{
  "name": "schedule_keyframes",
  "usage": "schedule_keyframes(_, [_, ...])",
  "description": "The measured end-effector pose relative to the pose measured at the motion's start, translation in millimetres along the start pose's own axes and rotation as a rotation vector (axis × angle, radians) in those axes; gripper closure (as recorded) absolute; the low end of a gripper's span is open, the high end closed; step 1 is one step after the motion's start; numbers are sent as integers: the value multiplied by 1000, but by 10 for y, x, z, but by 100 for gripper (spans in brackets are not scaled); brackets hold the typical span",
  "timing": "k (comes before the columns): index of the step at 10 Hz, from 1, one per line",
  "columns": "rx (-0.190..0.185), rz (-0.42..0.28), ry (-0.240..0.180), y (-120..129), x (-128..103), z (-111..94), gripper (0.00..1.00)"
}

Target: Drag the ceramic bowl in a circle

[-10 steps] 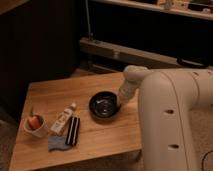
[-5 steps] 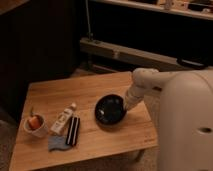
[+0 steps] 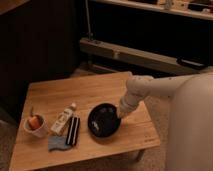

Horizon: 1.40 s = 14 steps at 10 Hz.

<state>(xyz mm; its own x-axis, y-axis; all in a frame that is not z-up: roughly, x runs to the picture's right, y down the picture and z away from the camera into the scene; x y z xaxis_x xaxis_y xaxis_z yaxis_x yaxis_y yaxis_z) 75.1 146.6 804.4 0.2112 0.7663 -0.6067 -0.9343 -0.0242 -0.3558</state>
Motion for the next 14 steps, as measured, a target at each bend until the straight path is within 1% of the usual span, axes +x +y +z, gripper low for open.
schedule_keyframes(2, [-9, -29, 5, 154, -67, 47, 86])
schedule_keyframes(3, [-21, -60, 2, 341, -174, 80, 86])
schedule_keyframes(4, [-29, -76, -5, 449, -262, 79, 86])
schedule_keyframes(5, [-35, -86, -8, 521, -334, 76, 86])
schedule_keyframes(7, [-51, -108, -8, 695, -555, 117, 86])
schedule_keyframes(9, [-54, -120, 2, 795, -751, 201, 86])
schedule_keyframes(12, [-41, -99, 11, 672, -990, 270, 86])
schedule_keyframes(13, [-31, -83, 18, 584, -1081, 316, 86])
schedule_keyframes(14, [-24, -67, 22, 518, -1113, 343, 86])
